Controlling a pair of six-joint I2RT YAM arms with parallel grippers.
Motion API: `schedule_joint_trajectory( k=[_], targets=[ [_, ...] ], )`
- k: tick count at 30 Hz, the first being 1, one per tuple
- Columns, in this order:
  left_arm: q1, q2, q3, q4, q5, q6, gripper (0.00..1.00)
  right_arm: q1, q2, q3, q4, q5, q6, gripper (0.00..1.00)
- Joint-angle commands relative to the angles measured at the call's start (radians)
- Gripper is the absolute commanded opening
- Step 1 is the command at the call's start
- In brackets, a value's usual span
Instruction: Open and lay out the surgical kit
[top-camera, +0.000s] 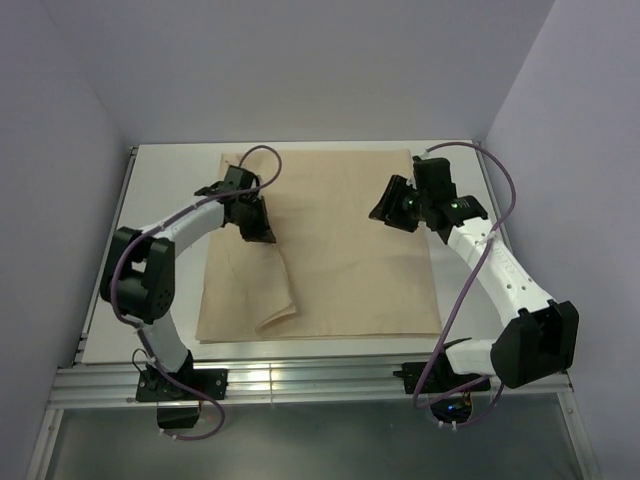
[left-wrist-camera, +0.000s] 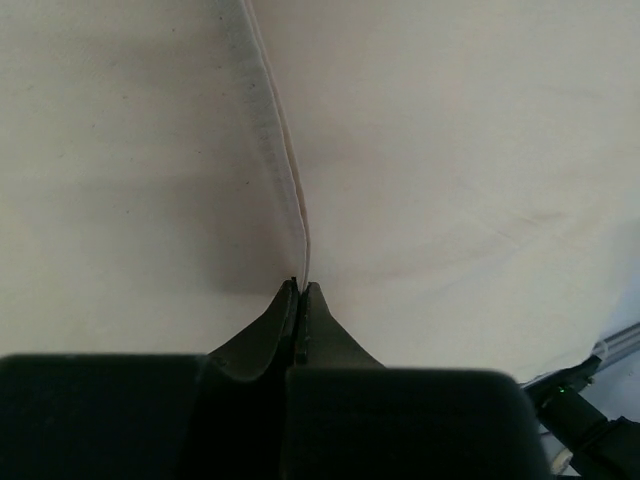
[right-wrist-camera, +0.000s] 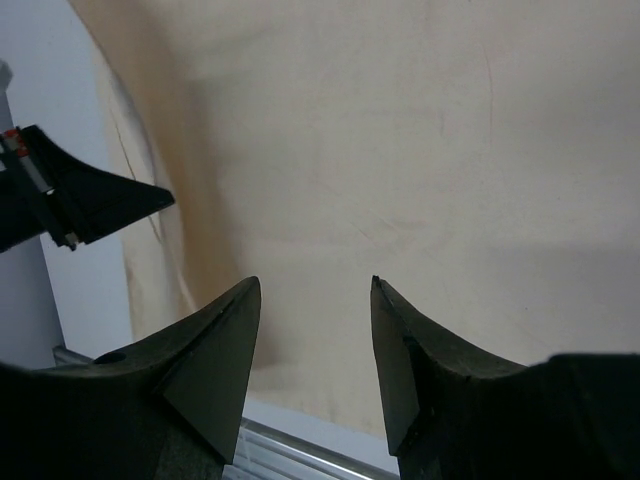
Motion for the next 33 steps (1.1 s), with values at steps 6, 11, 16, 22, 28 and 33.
schedule_joint_trajectory(
  k=[6, 11, 16, 22, 28, 33],
  targets=[
    [-0.103, 0.121, 0.100, 0.121, 0.139, -0.121, 0.12, 0.020, -0.008, -0.044, 0.091, -0.061, 0.004, 0.58],
    [-0.098, 0.109, 0.149, 0.083, 0.161, -0.076, 0.32, 0.046, 0.003, -0.073, 0.151, -0.133, 0.001, 0.60],
    [-0.043, 0.043, 0.190, 0.033, 0.163, -0.036, 0.59, 0.106, 0.109, -0.029, 0.222, -0.162, 0.007, 0.60],
    [0.087, -0.047, 0.098, -0.041, 0.103, 0.039, 0.57, 0.220, 0.355, 0.090, 0.249, -0.128, 0.002, 0.61],
    [0.309, -0.150, -0.058, -0.104, -0.027, 0.155, 0.57, 0.330, 0.532, 0.155, 0.281, -0.133, 0.048, 0.59],
    [0.432, -0.178, -0.167, -0.081, -0.017, 0.189, 0.58, 0.379, 0.618, 0.196, 0.268, -0.122, 0.058, 0.59]
  ],
)
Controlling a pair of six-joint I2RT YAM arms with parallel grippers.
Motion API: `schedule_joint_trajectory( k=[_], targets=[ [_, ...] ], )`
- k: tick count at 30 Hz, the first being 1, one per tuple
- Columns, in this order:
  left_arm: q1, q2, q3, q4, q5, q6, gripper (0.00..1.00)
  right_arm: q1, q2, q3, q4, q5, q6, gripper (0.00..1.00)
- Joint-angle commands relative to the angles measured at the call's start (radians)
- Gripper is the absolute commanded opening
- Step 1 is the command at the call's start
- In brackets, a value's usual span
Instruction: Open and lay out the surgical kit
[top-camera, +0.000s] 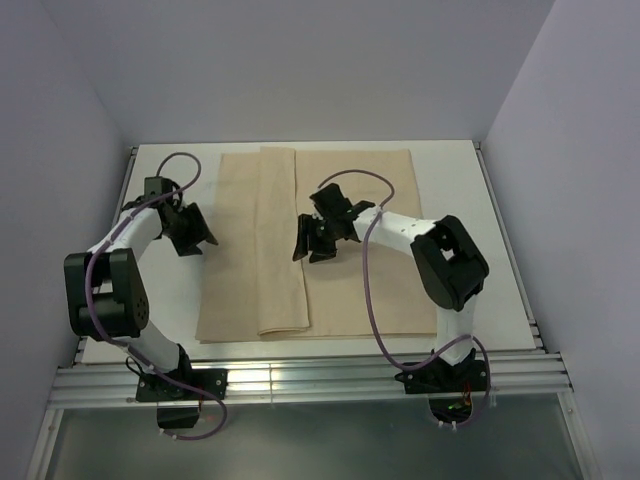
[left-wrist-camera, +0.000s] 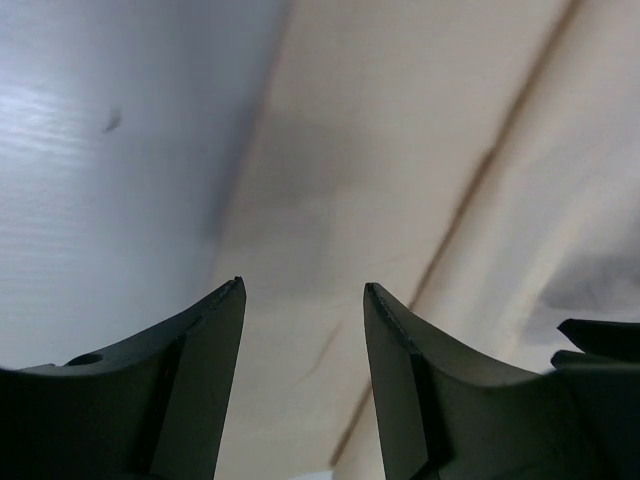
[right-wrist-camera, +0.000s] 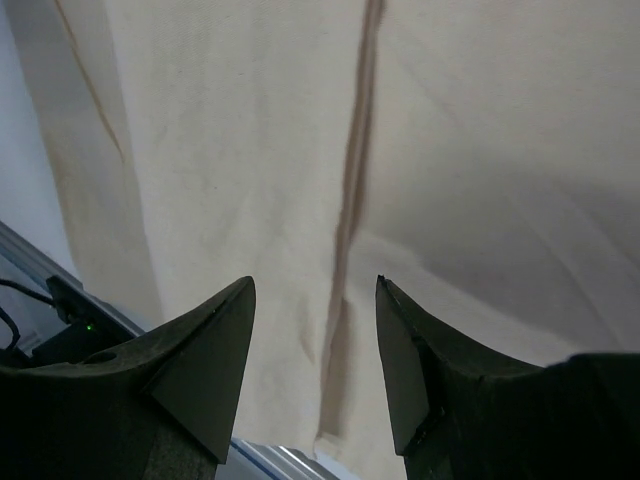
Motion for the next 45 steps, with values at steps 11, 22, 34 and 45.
schedule_joint_trajectory(
  k=[11, 22, 34, 45],
  targets=[
    [0.063, 0.023, -0.094, 0.037, 0.024, 0.077, 0.58, 0.065, 0.100, 0.115, -0.009, 0.055, 0.032, 0.59],
    [0.061, 0.067, -0.145, 0.074, 0.030, 0.077, 0.54, 0.091, 0.142, 0.115, 0.002, 0.047, 0.033, 0.57],
    [0.063, 0.104, -0.151, 0.080, 0.050, 0.075, 0.21, 0.130, 0.186, 0.148, -0.019, 0.060, 0.066, 0.51],
    [0.079, 0.101, -0.088, 0.051, -0.053, 0.040, 0.00, 0.108, 0.143, 0.217, -0.139, 0.165, 0.011, 0.00]
  ],
)
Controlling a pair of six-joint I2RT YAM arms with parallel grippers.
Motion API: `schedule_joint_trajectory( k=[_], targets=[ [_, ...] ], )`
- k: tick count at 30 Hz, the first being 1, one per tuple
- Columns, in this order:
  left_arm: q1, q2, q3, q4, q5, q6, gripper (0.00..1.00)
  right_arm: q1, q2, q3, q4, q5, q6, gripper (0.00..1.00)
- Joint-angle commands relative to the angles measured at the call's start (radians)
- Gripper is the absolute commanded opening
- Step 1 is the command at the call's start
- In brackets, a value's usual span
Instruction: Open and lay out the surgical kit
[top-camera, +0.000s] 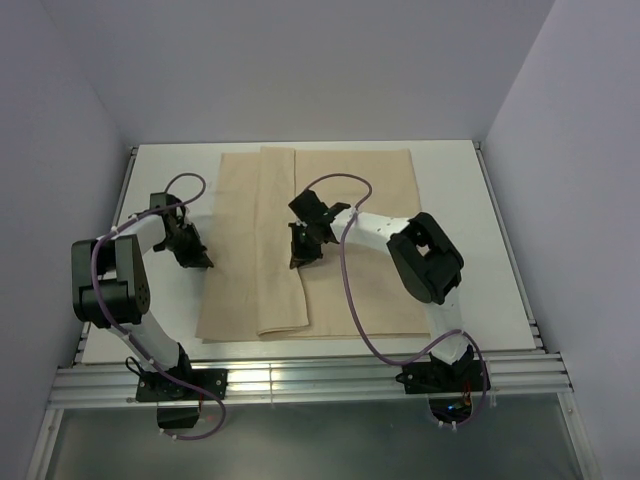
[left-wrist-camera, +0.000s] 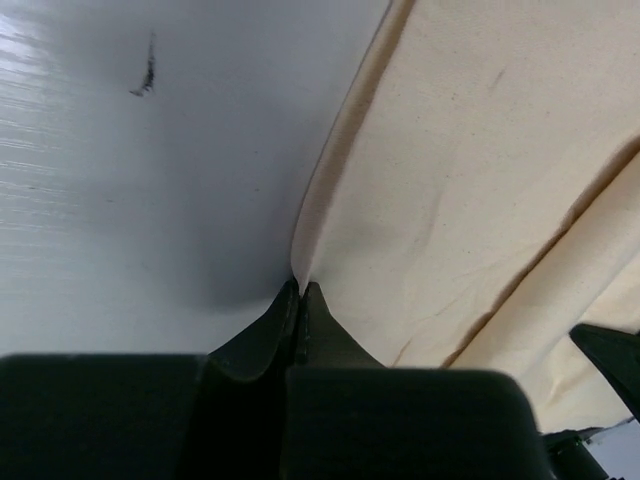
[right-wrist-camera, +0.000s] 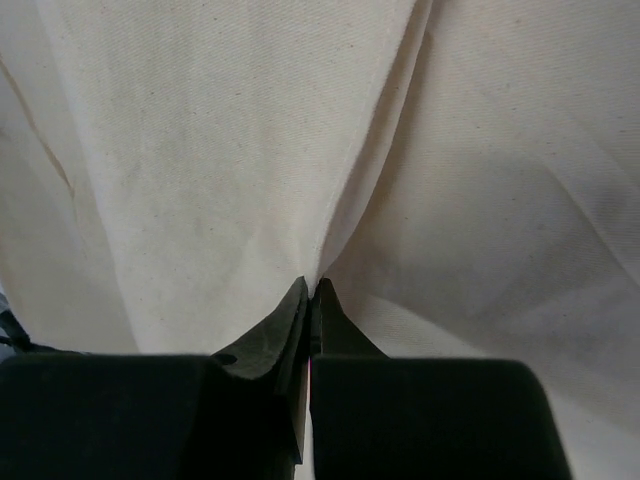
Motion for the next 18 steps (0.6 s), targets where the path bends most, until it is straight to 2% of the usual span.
schedule_joint_trajectory(
  k=[1, 7, 18],
  targets=[
    [0.026, 0.008, 0.046, -0.012, -0.087, -0.005, 0.00, -0.026, -0.034, 0.064, -0.074, 0.090, -0.041, 0.00],
    [0.104, 0.011, 0.106, -0.025, -0.125, -0.011, 0.00, -0.127, -0.161, 0.000, -0.103, 0.138, -0.074, 0.00],
    [0.197, 0.023, 0.109, -0.026, -0.127, 0.004, 0.00, -0.221, -0.215, -0.089, -0.123, 0.164, -0.125, 0.00]
  ],
)
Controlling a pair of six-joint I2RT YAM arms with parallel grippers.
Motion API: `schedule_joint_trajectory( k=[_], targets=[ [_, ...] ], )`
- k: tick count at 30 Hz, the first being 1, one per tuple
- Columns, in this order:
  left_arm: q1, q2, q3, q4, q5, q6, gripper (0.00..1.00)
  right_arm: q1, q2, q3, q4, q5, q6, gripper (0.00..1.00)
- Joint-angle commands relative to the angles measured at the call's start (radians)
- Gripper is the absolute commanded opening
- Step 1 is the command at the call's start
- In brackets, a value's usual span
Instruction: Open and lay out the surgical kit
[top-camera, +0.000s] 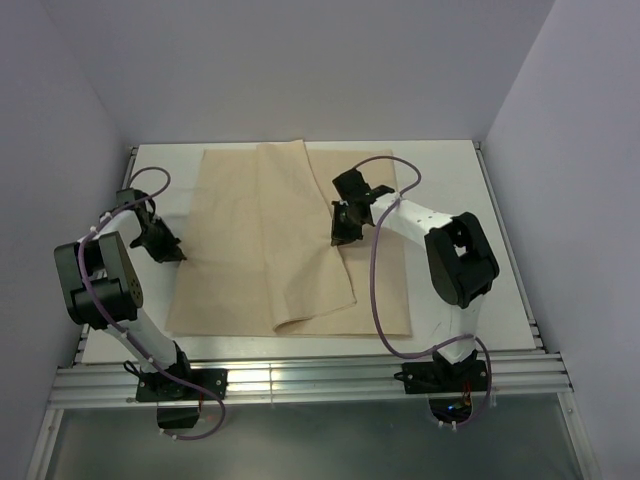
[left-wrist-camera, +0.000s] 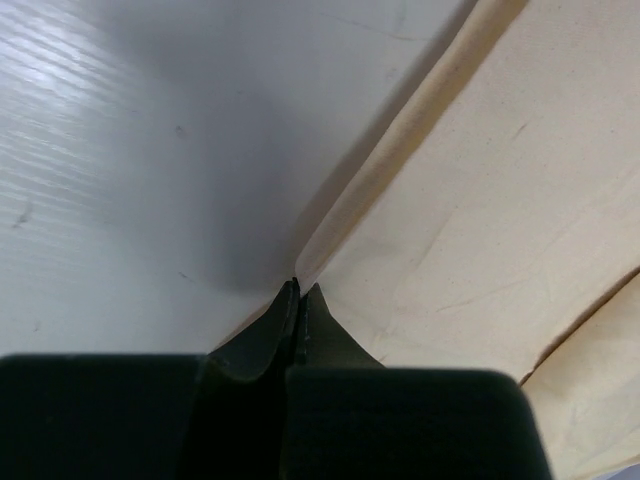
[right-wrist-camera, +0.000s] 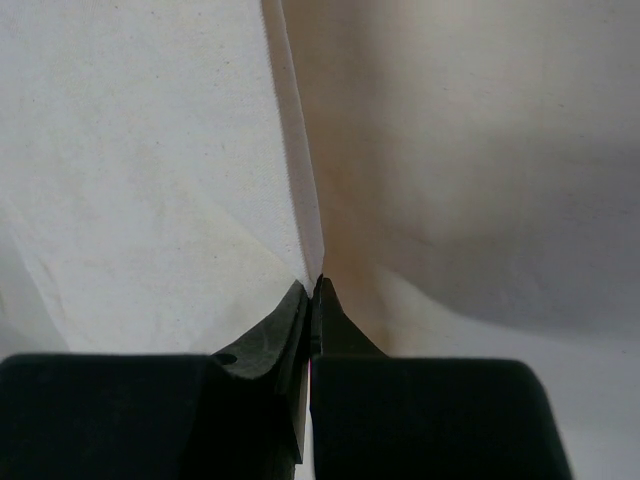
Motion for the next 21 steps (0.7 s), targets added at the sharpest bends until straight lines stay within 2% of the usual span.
schedule_joint_trajectory(
  k=[1, 7, 21],
  targets=[
    [0.031, 0.005, 0.022, 0.011, -0.053, 0.006, 0.00, -0.007, -0.043, -0.013, -0.032, 0.037, -0.037, 0.00],
    [0.066, -0.004, 0.023, 0.006, -0.081, 0.003, 0.00, -0.054, -0.052, -0.037, -0.040, 0.047, -0.044, 0.00],
    [0.148, 0.031, 0.169, -0.043, -0.199, -0.017, 0.00, -0.315, -0.156, -0.022, -0.155, 0.159, -0.142, 0.00]
  ],
)
